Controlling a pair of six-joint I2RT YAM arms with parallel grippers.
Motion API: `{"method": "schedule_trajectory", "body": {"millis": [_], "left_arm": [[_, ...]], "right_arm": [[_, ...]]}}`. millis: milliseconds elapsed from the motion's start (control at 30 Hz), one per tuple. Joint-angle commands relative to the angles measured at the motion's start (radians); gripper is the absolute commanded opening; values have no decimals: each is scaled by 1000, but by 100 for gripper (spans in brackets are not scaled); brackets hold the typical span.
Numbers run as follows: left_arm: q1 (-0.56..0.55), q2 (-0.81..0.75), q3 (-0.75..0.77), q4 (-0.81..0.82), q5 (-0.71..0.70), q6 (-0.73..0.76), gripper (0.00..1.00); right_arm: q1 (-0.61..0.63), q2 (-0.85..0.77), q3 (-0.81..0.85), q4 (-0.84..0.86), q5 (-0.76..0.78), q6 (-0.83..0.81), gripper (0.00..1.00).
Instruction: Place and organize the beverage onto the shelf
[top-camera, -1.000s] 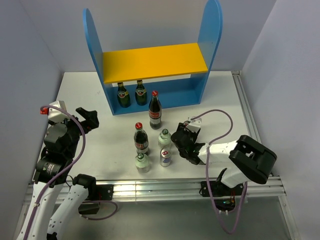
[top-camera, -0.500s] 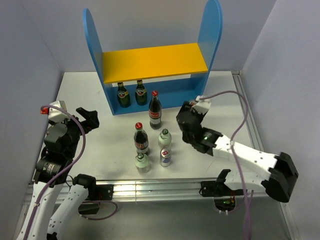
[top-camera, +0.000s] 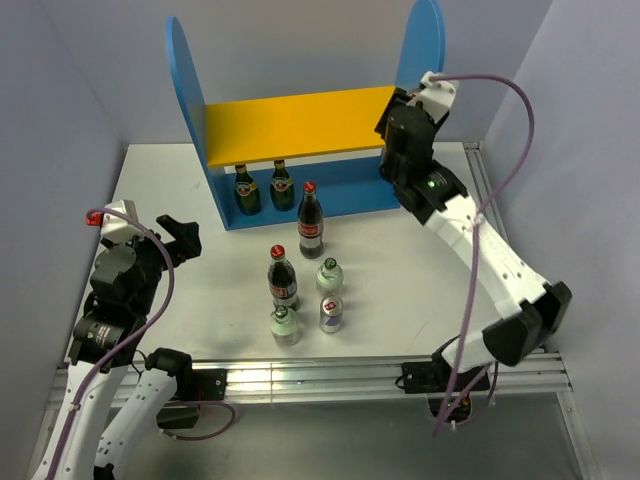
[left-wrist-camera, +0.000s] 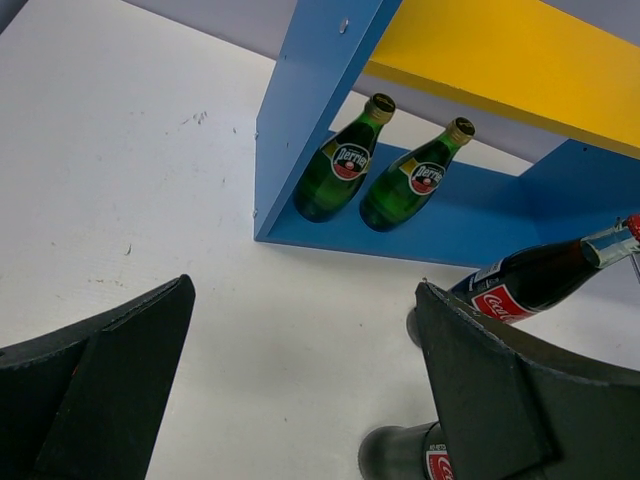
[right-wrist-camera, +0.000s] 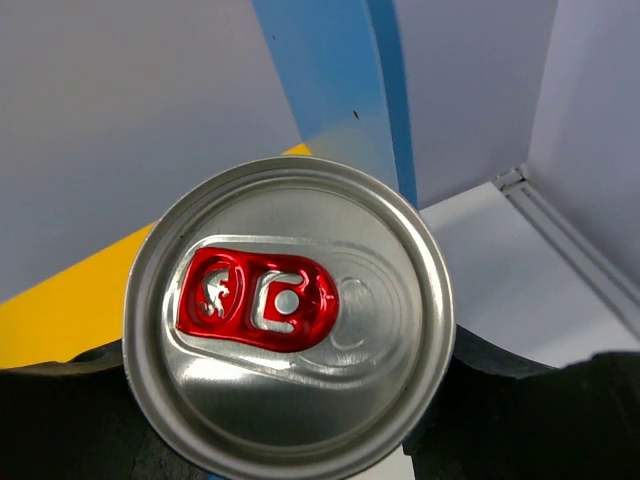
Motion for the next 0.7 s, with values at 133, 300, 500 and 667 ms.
{"method": "schedule_trajectory", "body": {"millis": [133, 300, 500, 667], "left_arm": [[1, 4, 0, 40, 20, 21, 99], [-1, 4, -2, 40, 20, 21, 99], [1, 4, 0, 37, 15, 20, 99], [-1, 5, 0, 38, 18, 20, 99]], "right_arm": [[-135, 220, 290, -79, -147, -45, 0], [-166, 370, 477, -129, -155, -78, 0], [-197, 472, 572, -141, -168, -86, 0], [-214, 541, 595, -144, -165, -92, 0]]}}
